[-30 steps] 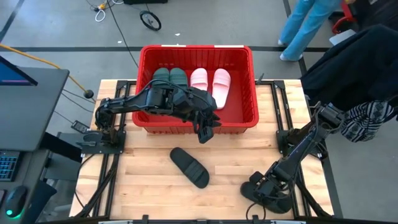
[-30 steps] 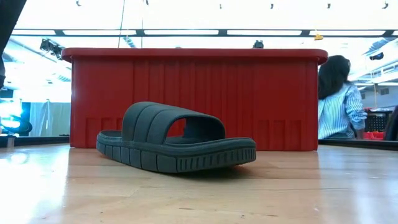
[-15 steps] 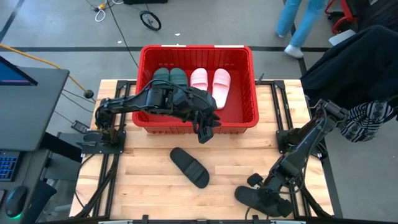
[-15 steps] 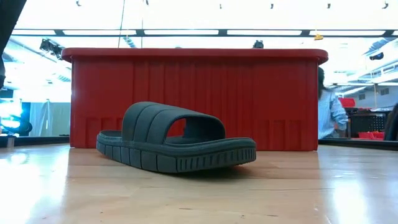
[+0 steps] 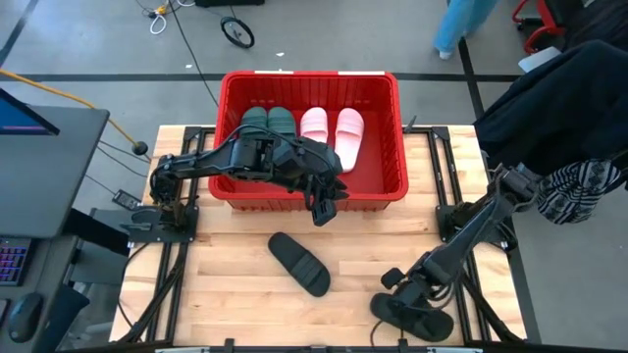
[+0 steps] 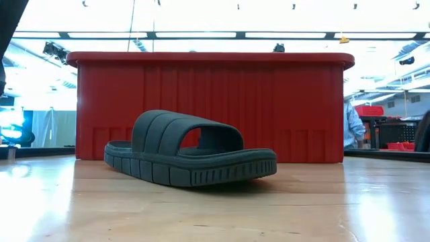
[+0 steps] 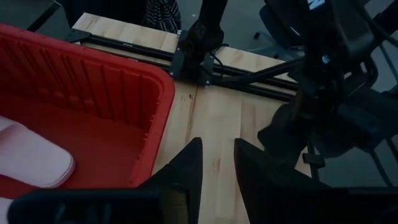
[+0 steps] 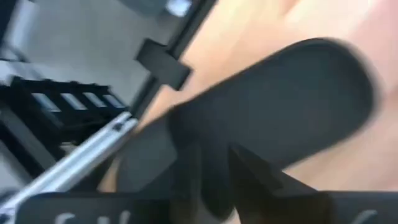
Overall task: Pick and place slides into bin
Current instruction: Put the right black slipper into the red bin
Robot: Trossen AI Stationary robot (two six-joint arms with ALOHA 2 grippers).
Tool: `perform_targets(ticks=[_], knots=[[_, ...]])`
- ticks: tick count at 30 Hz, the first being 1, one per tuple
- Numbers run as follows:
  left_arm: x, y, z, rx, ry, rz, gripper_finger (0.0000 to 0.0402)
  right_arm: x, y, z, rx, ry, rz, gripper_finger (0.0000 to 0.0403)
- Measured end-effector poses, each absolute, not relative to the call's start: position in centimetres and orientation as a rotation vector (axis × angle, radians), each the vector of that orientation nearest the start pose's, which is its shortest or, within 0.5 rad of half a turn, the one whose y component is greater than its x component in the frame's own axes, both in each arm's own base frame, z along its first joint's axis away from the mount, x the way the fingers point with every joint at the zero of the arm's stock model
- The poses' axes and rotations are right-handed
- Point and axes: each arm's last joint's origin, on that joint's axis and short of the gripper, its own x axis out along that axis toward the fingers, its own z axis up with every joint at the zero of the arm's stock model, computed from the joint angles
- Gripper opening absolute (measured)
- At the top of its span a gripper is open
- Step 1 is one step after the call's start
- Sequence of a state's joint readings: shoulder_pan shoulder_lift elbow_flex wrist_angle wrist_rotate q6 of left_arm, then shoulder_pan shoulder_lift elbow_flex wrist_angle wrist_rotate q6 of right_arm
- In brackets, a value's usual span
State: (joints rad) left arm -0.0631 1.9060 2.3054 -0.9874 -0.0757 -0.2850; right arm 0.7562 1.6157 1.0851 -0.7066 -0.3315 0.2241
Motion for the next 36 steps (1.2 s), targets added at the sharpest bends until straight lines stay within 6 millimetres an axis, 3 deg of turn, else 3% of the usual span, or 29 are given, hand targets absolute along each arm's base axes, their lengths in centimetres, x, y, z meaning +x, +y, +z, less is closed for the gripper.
perform_targets(ticks=[5,14,22,27,30,34,36], knots=[[38.8,-2.2,44.8,-0.234,0.607,0.099,0.0098,21.4,22.0,20.2,-0.04,1.394,0.862,0.0132],[38.7,-2.2,44.7,-0.233,0.617,0.101,0.0092,20.5,23.5,18.9,-0.128,1.413,1.008,0.0217],[38.7,-2.2,44.7,-0.225,0.618,0.098,0.0091,20.8,24.1,16.6,-0.15,1.479,0.994,0.0239],[38.7,-2.2,44.7,-0.225,0.618,0.098,0.0086,20.8,24.3,15.9,-0.153,1.491,1.104,0.0205],[38.7,-2.2,44.7,-0.231,0.618,0.1,0.0082,20.6,24.4,16.1,-0.118,1.5,1.15,0.0146],[38.2,-2.3,45.2,-0.25,0.605,0.102,0.0073,20.5,24.1,17.2,-0.086,1.492,1.157,0.0031],[37.4,-2.3,46.0,-0.253,0.582,0.098,0.0066,20.3,23.6,18.3,-0.063,1.488,1.133,0.0017]])
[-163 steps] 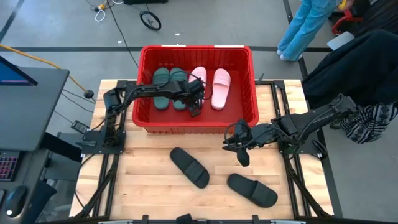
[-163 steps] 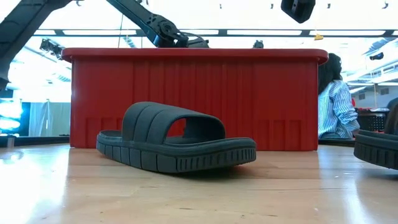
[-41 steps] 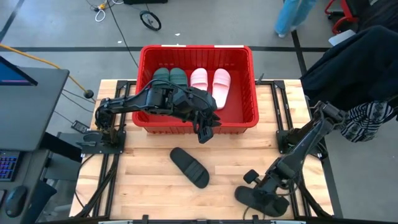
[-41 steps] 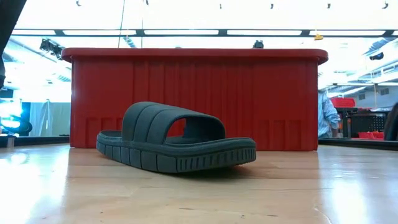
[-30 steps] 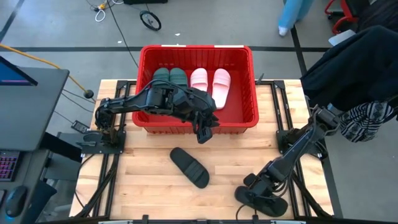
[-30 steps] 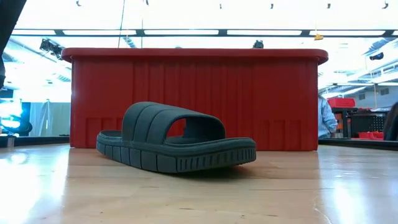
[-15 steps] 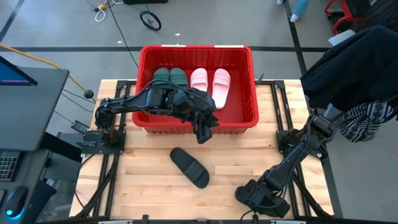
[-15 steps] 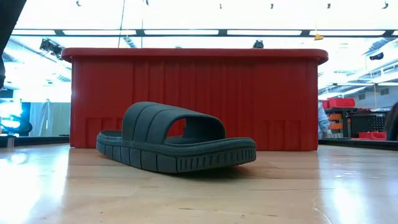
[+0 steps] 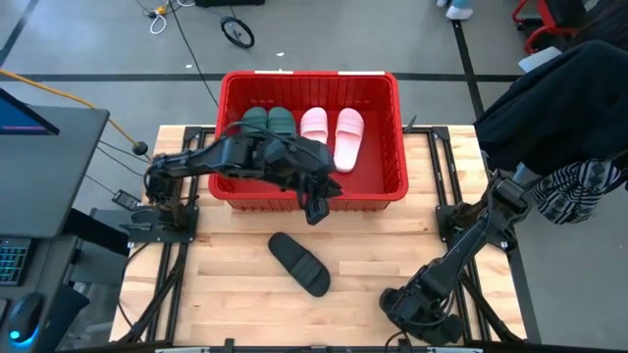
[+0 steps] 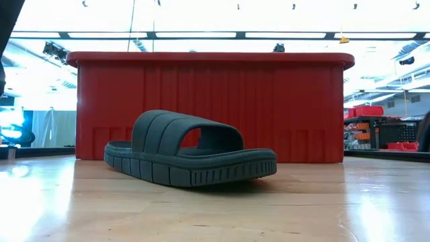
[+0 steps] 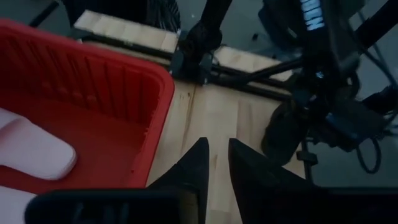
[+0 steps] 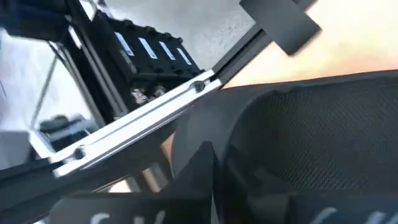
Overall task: Pick and place slides into bin
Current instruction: Put the right black slipper into the red bin
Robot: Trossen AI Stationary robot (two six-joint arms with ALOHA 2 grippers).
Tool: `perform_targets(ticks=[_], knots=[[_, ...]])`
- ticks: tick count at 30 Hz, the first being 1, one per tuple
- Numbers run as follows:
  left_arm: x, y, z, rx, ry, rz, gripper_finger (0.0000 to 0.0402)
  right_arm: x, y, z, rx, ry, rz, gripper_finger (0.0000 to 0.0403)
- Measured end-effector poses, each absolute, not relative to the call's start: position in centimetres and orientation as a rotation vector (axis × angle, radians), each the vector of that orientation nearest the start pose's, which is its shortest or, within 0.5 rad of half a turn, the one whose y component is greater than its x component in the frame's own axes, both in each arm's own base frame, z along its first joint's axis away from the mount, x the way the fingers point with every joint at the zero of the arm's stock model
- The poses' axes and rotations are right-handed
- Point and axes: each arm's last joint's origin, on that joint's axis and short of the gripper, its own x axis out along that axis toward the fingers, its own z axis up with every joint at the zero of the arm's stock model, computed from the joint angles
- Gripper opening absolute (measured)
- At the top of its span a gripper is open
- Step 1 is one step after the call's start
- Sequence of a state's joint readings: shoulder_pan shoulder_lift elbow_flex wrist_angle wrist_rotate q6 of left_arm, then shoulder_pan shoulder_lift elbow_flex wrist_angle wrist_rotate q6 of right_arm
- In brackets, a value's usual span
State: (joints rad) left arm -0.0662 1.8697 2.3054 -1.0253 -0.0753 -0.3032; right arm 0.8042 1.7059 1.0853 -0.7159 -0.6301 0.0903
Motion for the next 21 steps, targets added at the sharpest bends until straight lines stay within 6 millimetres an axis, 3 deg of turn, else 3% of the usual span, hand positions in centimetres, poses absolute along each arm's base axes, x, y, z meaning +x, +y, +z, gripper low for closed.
perform_targets(ticks=[4,10,13,16,19,21], knots=[[35.2,-2.1,48.1,-0.258,0.515,0.088,0.0048,20.6,21.8,23.1,-0.026,1.42,1.045,0.0012],[30.6,-1.4,52.3,-0.206,0.354,0.084,0.002,20.4,17.0,34.5,-0.052,1.092,0.819,0.0012],[28.5,-1.1,53.8,-0.165,0.281,0.128,0.0009,19.8,13.4,40.1,-0.113,0.804,0.504,0.0009],[26.9,-0.8,55.0,-0.118,0.214,0.179,0.0005,19.2,9.6,44.8,-0.13,0.493,0.064,0.0009],[25.8,-0.5,56.0,-0.083,0.158,0.214,0.0009,19.0,6.0,48.3,-0.014,0.204,-0.33,0.0012],[25.6,-0.3,56.3,-0.063,0.128,0.235,0.0018,19.2,3.8,49.8,0.109,0.054,-0.467,0.0012]])
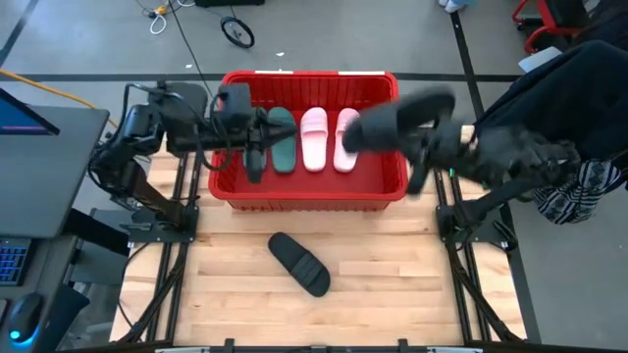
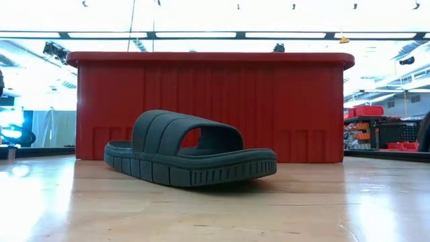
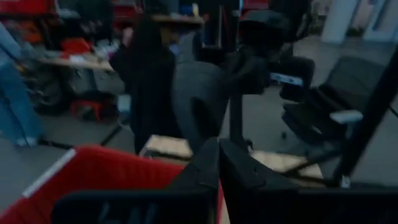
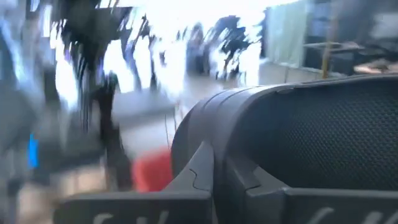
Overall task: Pick and place slides into bin
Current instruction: Put the right black slipper into the red bin
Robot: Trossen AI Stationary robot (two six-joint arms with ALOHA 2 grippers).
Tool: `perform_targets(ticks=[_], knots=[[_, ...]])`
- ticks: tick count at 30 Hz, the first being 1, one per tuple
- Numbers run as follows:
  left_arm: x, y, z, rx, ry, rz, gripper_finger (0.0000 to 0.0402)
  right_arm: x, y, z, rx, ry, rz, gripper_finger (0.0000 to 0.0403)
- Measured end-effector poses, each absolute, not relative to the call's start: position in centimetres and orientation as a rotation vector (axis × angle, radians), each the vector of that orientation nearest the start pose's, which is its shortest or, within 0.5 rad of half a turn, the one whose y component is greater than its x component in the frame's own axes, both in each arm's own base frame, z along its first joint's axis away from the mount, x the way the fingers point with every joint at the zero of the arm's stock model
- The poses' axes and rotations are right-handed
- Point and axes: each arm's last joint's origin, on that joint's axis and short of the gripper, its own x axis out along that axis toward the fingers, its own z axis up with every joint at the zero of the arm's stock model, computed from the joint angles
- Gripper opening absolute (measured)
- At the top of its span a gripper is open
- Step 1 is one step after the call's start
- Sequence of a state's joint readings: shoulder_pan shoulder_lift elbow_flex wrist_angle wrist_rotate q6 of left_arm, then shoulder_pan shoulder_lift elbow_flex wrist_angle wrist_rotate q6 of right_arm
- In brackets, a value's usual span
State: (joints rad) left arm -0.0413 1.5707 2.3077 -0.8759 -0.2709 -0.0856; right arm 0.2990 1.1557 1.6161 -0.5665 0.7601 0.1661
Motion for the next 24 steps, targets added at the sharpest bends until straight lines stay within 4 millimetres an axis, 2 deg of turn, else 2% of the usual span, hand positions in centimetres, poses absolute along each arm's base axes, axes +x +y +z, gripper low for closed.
perform_targets(ticks=[2,5,7,11,15,18,22,24], knots=[[25.7,0.0,56.6,-0.044,0.101,0.255,0.0026,20.0,1.9,50.6,0.226,-0.051,-0.506,0.001],[25.9,0.5,56.9,-0.029,0.06,0.272,0.0033,22.1,-0.8,50.4,0.355,-0.108,-0.489,0.0011],[26.0,0.8,57.1,-0.032,0.042,0.284,0.0035,24.0,-2.4,49.4,0.43,-0.074,-0.456,0.0013],[26.1,1.2,56.9,-0.032,0.052,0.304,0.0033,28.6,-4.7,45.9,0.552,0.068,-0.457,0.0013],[26.1,1.3,57.0,-0.031,0.05,0.304,0.0022,32.4,-5.8,42.5,0.598,0.171,-0.475,0.001],[26.1,1.2,57.0,-0.031,0.052,0.302,0.0012,34.5,-6.2,40.1,0.626,0.228,-0.552,0.001],[26.0,1.0,56.8,-0.028,0.07,0.295,0.0007,35.4,-7.3,38.3,0.755,0.242,-0.665,0.001],[25.9,0.9,56.7,-0.027,0.08,0.289,0.0009,35.6,-7.7,37.5,0.759,0.273,-0.72,0.0011]])
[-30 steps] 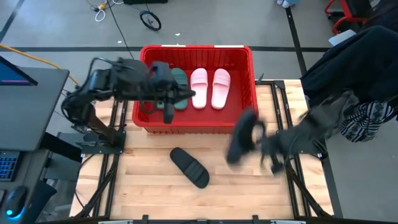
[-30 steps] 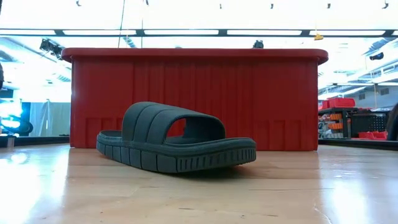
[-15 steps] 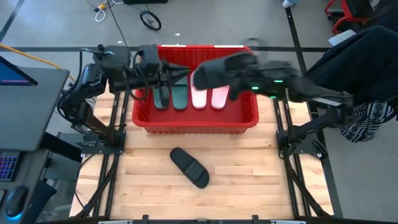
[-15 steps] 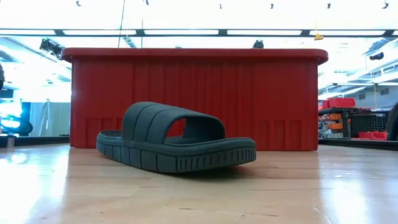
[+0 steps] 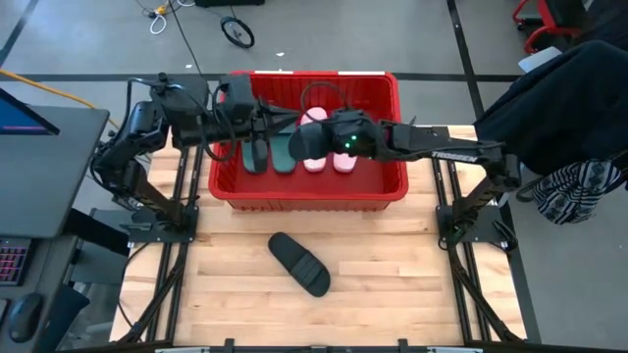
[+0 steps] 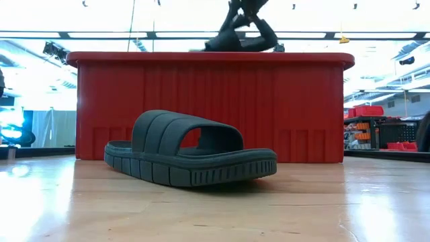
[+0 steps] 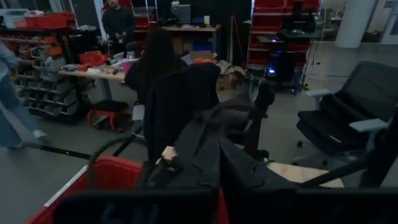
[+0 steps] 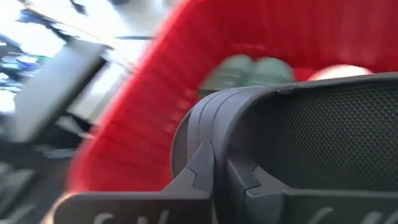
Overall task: Pick and place slides into bin
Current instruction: Put the right black slipper into the red bin
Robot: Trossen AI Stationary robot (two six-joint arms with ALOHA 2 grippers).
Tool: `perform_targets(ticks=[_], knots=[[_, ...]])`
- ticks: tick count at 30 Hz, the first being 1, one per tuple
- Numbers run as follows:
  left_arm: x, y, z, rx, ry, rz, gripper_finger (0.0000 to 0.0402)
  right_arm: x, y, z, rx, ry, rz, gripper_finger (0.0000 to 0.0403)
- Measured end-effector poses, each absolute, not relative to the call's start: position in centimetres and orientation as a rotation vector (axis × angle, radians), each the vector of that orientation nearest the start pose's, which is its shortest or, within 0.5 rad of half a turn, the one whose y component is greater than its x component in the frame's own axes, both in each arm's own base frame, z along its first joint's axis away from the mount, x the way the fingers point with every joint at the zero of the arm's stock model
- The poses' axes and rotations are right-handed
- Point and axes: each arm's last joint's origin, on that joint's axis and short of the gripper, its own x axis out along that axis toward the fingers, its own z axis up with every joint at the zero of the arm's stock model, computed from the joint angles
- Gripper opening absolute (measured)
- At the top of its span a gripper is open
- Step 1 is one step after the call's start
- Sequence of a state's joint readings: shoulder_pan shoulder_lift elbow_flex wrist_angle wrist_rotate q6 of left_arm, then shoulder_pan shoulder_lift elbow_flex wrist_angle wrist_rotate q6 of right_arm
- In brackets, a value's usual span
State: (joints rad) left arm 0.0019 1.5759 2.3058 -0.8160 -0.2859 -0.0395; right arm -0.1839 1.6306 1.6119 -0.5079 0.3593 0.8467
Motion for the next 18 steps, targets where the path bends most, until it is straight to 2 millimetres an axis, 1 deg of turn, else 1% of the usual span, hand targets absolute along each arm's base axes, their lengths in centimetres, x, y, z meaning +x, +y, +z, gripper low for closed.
perform_targets(ticks=[4,7,8,12,16,18], knots=[[25.3,0.4,56.8,-0.025,0.086,0.271,0.0021,35.4,-7.7,36.0,0.794,0.325,-0.844,0.0011],[24.7,-0.1,56.9,-0.022,0.099,0.25,0.0026,35.5,-7.7,35.2,0.82,0.278,-0.835,0.0011],[24.5,-0.3,57.0,-0.022,0.097,0.242,0.0026,35.4,-7.7,34.7,0.845,0.258,-0.837,0.0011],[23.0,-1.0,57.4,-0.022,0.09,0.21,0.0019,34.9,-7.8,31.8,0.972,0.157,-0.798,0.0011],[21.3,-1.5,57.9,-0.022,0.084,0.178,0.0008,33.2,-7.5,28.3,1.089,0.06,-0.801,0.0011],[20.5,-1.8,57.9,-0.023,0.098,0.159,0.0005,32.1,-7.6,27.2,1.122,-0.008,-0.813,0.001]])
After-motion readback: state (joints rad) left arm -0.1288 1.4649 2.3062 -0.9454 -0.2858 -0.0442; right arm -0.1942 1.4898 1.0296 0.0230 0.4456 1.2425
